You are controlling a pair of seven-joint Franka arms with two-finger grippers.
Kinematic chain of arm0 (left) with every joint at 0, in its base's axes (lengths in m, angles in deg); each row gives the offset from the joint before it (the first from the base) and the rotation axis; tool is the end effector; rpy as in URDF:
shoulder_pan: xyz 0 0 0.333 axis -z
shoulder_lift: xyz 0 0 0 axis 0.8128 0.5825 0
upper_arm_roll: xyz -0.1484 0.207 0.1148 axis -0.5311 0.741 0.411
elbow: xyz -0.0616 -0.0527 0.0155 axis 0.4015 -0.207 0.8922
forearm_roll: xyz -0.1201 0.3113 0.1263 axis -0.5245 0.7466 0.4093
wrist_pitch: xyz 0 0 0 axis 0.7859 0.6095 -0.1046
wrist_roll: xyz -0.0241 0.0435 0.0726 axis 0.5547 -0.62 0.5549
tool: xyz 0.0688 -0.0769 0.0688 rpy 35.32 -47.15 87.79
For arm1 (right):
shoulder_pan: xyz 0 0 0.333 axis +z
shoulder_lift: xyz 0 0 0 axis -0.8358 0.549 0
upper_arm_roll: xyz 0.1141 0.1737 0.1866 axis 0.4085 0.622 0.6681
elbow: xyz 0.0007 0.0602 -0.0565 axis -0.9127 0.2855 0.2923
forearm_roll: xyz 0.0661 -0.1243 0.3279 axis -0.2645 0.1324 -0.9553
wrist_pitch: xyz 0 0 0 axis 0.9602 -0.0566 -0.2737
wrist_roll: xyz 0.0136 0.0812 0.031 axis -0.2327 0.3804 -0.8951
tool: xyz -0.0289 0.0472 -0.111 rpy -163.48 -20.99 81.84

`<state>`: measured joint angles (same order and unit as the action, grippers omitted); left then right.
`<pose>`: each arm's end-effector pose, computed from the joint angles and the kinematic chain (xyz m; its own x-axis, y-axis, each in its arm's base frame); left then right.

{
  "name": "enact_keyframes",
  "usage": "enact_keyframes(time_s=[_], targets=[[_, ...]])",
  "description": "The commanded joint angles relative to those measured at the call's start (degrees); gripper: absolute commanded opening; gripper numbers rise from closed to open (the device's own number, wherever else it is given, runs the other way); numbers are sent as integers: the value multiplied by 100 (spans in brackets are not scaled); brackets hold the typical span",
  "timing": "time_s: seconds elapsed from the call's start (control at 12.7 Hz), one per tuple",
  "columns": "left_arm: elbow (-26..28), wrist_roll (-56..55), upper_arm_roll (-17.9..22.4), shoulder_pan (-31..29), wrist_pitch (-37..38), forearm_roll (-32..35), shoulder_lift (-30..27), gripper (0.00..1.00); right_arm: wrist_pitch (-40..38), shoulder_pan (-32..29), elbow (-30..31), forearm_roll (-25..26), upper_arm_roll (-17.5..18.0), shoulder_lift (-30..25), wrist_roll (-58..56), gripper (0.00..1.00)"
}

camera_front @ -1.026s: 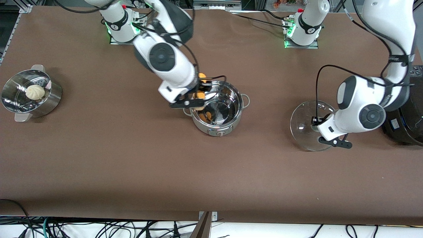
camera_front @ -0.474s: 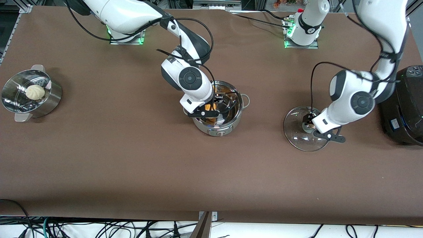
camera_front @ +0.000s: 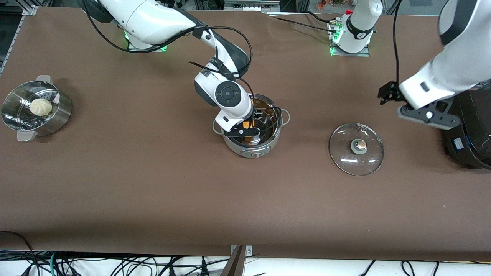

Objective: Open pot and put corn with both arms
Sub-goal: 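Set the lid on the table with the left gripper while the right gripper lowers corn, then release the corn into the pot with the right gripper while the left gripper withdraws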

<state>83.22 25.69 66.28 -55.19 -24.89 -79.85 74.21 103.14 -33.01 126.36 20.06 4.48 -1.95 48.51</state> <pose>0.5341 -0.0855 0.5391 0.9548 -0.2617 -0.1411 -0.2695 -0.9622 -0.0393 0.4729 0.4793 0.2511 0.9807 0.0155 -0.1951 -0.0124 -0.9899 -0.1409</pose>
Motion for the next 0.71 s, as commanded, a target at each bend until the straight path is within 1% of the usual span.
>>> enact_keyframes(time_s=[0.0,0.16,0.24,0.32,0.39,0.47,0.55,0.63], targets=[[-449,92,-11,-93,216,29,172,100,65,152,-210,105,-71,211,107,0],[-345,311,85,-120,216,-269,23,100,127,284,-210,140,-229,264,107,0],[-83,173,155,-42,-106,-218,-221,100,127,285,-219,140,-230,282,107,21],[233,145,234,-6,-553,-253,-328,100,127,285,-210,166,-230,282,107,99],[375,188,470,47,-880,-279,-364,100,118,302,-210,271,-230,282,107,100],[699,145,742,256,-1083,-279,-521,100,118,311,-210,298,-230,282,98,100],[989,145,867,267,-1215,-279,-705,100,118,311,-219,307,-230,273,98,100],[1062,154,868,215,-1156,-279,-846,100,118,320,-219,307,-230,256,89,100]])
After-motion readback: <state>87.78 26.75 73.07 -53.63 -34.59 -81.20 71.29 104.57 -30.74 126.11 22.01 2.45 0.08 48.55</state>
